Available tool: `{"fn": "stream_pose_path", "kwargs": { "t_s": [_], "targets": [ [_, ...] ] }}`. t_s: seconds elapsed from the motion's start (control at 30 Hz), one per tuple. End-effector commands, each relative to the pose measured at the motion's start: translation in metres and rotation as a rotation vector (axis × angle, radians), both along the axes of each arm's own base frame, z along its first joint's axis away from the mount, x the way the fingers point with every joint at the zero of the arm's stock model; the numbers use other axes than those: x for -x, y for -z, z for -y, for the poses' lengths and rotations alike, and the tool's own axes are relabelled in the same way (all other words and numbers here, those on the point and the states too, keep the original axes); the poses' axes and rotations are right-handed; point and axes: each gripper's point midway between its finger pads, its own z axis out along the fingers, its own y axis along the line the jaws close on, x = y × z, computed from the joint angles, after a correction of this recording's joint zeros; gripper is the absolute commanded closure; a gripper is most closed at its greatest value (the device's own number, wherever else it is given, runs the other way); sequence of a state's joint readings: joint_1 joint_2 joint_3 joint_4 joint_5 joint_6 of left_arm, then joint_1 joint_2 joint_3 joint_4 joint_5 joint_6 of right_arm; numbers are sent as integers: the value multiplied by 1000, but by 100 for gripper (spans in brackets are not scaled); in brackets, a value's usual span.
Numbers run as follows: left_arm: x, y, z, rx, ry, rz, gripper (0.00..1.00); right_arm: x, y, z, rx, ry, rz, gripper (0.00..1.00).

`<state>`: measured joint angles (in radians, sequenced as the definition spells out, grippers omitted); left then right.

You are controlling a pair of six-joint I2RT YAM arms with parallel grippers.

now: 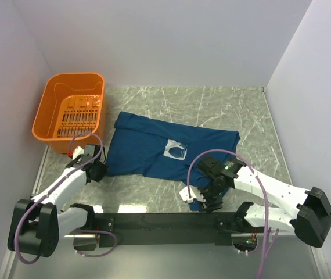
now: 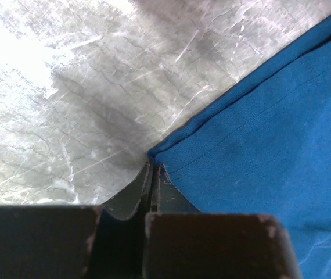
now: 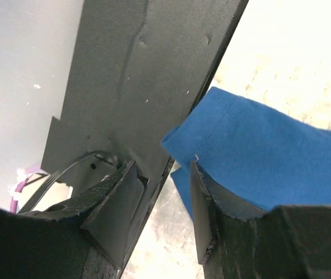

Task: Fold and stack the t-shirts
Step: Fold the tshirt

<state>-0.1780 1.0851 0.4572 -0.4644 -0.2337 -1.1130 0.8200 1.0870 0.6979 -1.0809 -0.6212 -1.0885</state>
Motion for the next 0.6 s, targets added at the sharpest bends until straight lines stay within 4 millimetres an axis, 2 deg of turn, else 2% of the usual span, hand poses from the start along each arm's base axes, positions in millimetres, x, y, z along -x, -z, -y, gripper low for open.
{"fn": "stream_pose_path", "kwargs": {
  "t_s": [0.0,0.13,0.23,0.27,0.37,0.47,0.5,0.57],
  "targets": [
    [-11,-16,-1,-13,19,56,99,-13,10,-14,17,59,61,51],
    [-14,-24,0,-15,41,82,99,-29,19,-37,26,165,118,52],
    [-16,-28,1,-13,50,96,99,-33,21,-48,34,192,110,65],
    [-17,-29,2,-10,51,100,99,-34,22,-51,36,189,105,81],
    [-17,-29,3,-6,57,102,99,-37,11,-63,3,193,95,100],
    [-18,-29,4,-5,64,102,99,-45,-9,-81,-43,197,87,100],
    [-19,-30,4,-5,67,106,99,-58,-23,-92,-78,233,104,100],
    [-20,-30,5,-2,71,106,99,-81,-39,-112,-118,290,130,100]
  ]
}}
